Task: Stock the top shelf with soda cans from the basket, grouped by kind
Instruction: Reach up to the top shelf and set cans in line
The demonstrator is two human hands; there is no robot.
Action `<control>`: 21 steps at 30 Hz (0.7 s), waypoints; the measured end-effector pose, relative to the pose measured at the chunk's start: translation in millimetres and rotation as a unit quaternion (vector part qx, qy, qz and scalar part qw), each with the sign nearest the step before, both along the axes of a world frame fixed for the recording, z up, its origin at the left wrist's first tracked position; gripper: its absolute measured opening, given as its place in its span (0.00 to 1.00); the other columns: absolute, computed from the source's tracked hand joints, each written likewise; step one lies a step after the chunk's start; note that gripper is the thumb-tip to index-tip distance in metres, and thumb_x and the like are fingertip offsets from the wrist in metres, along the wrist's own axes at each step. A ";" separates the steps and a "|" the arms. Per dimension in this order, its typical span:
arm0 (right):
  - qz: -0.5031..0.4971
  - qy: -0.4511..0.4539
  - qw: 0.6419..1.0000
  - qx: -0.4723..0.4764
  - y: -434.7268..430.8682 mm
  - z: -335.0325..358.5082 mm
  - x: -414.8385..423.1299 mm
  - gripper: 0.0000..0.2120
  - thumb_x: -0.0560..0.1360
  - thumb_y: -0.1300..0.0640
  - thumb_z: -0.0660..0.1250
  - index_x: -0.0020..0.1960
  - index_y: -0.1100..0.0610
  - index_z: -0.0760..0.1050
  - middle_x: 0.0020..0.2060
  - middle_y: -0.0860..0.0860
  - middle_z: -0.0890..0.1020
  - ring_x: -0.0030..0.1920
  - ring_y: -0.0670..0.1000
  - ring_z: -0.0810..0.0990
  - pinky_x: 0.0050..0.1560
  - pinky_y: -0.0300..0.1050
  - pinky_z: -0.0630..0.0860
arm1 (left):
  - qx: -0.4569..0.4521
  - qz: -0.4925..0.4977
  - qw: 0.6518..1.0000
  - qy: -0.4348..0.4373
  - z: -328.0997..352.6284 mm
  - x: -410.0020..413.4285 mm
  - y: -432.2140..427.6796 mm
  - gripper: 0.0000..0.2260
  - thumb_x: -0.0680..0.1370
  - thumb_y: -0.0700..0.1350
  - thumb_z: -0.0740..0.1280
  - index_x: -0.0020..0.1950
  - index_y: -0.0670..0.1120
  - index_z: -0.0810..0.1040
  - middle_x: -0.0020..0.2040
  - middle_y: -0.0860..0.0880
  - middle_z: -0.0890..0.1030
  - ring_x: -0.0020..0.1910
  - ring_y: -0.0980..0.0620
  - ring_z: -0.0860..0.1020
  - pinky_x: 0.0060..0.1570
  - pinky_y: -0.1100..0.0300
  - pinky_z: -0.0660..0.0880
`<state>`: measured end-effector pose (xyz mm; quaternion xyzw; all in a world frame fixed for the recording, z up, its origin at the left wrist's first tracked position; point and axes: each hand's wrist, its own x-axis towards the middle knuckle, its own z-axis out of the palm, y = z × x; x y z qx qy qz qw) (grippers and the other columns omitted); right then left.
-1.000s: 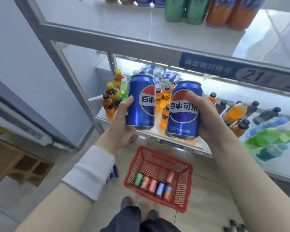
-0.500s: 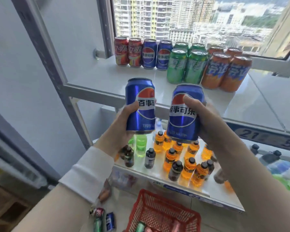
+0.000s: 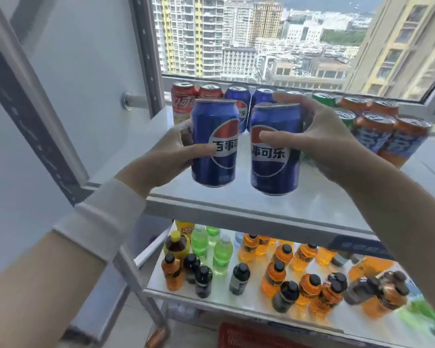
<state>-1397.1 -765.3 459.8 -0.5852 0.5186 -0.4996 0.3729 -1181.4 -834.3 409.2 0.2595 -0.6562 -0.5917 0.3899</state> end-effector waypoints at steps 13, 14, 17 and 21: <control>0.013 0.462 0.887 0.013 -87.3 23.6 -6.0 0.38 0.62 0.49 0.77 0.69 0.52 0.67 0.63 0.45 0.74 0.56 0.41 0.68 0.52 0.32 0.63 | -0.052 -0.071 0.984 -0.157 -5.5 -4.2 -102.8 0.34 0.57 0.47 0.77 0.62 0.49 0.71 0.57 0.49 0.81 0.57 0.51 0.79 0.56 0.56 0.76; 0.019 0.477 0.878 0.015 -92.8 23.6 -7.2 0.37 0.62 0.48 0.76 0.69 0.52 0.68 0.64 0.45 0.74 0.56 0.40 0.67 0.52 0.32 0.63 | -0.053 -0.078 0.982 -0.166 -7.0 -6.1 -106.6 0.34 0.58 0.45 0.77 0.62 0.48 0.71 0.57 0.49 0.81 0.57 0.52 0.79 0.55 0.57 0.76; 0.030 0.518 0.855 0.033 -108.4 25.1 -10.7 0.35 0.62 0.48 0.77 0.66 0.52 0.70 0.63 0.46 0.74 0.57 0.43 0.68 0.55 0.37 0.62 | -0.050 -0.095 0.978 -0.181 -8.8 -12.9 -117.7 0.30 0.62 0.36 0.77 0.59 0.50 0.71 0.54 0.53 0.81 0.53 0.58 0.80 0.48 0.65 0.76; 0.035 0.557 0.828 0.049 -122.9 27.9 -18.3 0.35 0.61 0.48 0.77 0.65 0.50 0.70 0.54 0.43 0.74 0.57 0.47 0.72 0.54 0.40 0.63 | -0.064 -0.096 0.976 -0.187 -9.8 -24.0 -129.7 0.30 0.62 0.36 0.77 0.59 0.51 0.71 0.56 0.52 0.80 0.53 0.59 0.80 0.47 0.67 0.76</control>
